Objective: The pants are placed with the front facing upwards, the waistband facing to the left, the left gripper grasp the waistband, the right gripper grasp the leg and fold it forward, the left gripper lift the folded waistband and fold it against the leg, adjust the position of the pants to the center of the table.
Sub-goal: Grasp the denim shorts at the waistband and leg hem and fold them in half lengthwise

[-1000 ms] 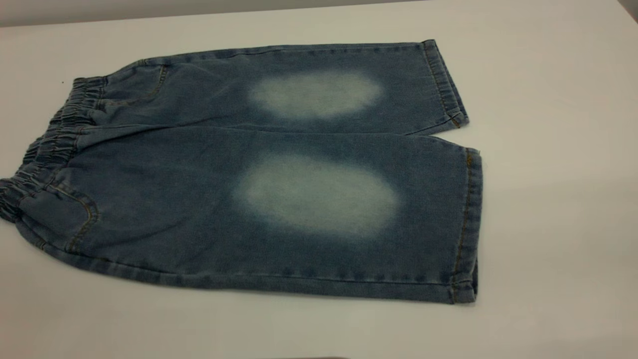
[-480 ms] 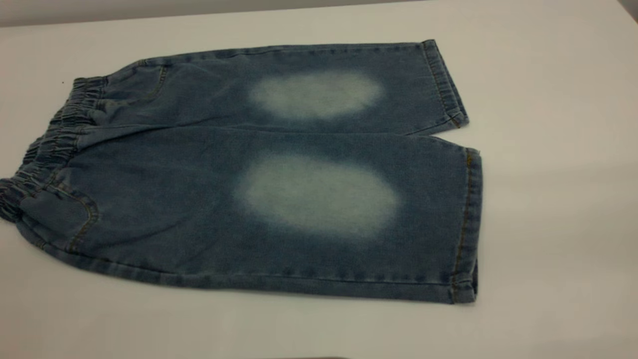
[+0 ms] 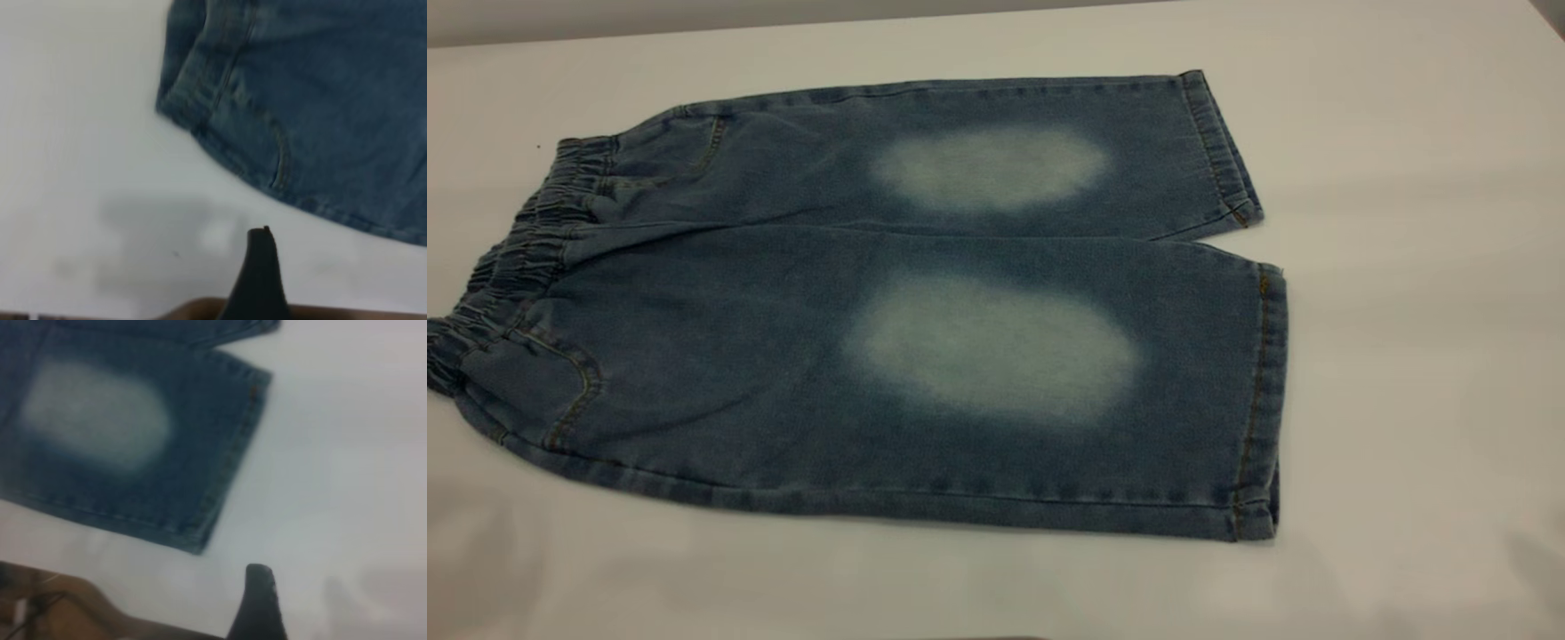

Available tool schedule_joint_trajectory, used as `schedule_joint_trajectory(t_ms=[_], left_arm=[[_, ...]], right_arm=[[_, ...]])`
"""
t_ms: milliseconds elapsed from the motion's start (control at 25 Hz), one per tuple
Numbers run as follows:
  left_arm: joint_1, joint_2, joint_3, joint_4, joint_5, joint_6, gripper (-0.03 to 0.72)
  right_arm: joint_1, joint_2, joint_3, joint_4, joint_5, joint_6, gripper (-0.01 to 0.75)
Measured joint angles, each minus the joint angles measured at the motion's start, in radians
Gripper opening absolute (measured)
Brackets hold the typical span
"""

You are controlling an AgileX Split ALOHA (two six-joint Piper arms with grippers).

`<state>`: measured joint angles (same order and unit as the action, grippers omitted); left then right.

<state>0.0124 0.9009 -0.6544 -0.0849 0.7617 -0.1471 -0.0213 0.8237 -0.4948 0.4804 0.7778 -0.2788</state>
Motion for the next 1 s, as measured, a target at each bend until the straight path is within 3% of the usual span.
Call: schedule_joint_trajectory(t_ms=[360,720,1000], left_arm=[[0.006,0.541,-0.112,0.004,-0.126,-0.053,0.554],[0.159,0.747,-0.121,0.004,-0.223,-0.061,0.554],[0.180,0.849,-0.131,0.004,-0.332,-0.062,0.554]], right_arm=[[0.000,0.313,-0.001,0.357,-0.147,-0.279,0.495],[0.000,0.433,-0.003,0.580,-0.216,-0.479,0.495],[0.000,0.492,-0.042,0.635,-0.219,-0.528,0.495]])
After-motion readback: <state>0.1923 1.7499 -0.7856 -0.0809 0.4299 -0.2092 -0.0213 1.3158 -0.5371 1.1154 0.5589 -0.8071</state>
